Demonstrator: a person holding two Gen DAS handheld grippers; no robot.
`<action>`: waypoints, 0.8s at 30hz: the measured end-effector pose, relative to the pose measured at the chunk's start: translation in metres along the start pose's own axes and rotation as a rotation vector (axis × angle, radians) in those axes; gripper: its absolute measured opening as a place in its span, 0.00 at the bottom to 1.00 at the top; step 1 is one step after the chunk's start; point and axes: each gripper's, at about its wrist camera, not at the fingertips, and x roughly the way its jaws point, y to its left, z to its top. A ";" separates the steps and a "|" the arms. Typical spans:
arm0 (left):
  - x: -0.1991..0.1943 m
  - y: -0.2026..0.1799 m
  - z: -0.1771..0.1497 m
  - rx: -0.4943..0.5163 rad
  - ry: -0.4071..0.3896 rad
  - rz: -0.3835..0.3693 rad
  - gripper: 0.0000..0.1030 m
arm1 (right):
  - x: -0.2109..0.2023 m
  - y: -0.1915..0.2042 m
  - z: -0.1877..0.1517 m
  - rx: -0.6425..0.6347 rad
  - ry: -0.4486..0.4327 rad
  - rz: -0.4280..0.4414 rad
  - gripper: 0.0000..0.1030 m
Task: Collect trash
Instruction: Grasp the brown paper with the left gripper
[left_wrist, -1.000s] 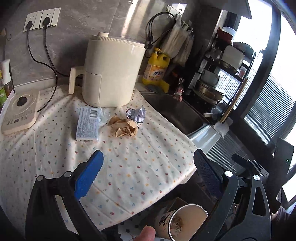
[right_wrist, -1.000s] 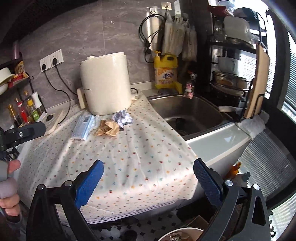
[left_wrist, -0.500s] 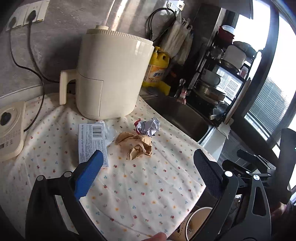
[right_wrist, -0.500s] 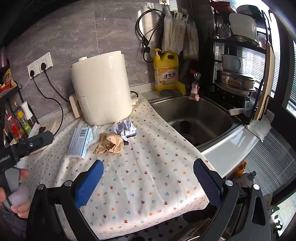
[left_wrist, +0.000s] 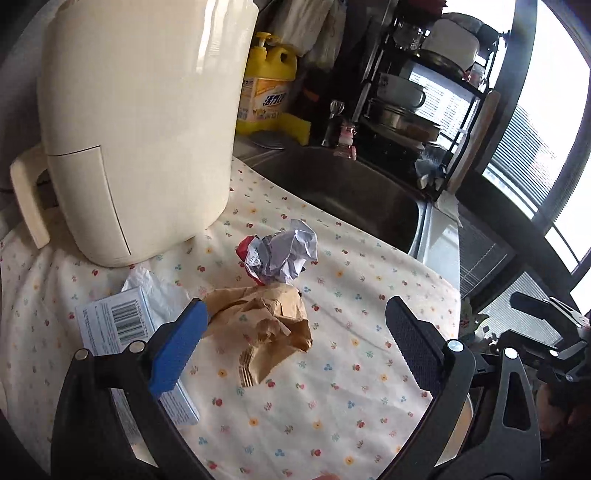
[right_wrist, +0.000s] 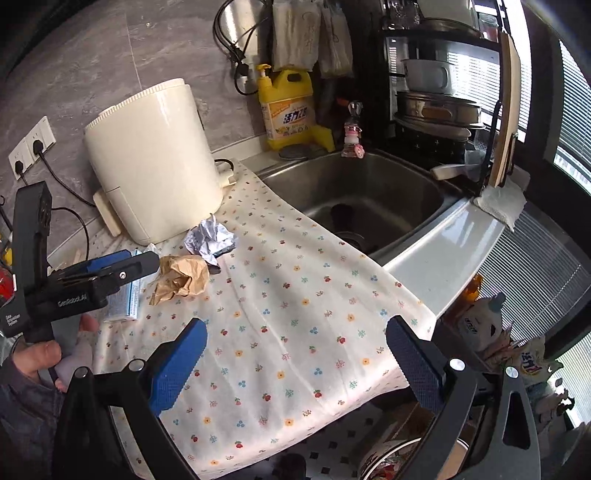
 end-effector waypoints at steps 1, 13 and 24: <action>0.007 0.002 0.002 0.008 0.009 0.009 0.91 | 0.001 -0.002 0.000 0.004 0.004 -0.013 0.92; 0.068 0.007 -0.007 0.060 0.188 0.046 0.56 | 0.011 -0.016 0.007 0.052 0.018 -0.066 0.92; -0.002 0.026 -0.001 -0.038 0.042 -0.011 0.17 | 0.046 0.030 0.033 -0.033 0.036 0.053 0.92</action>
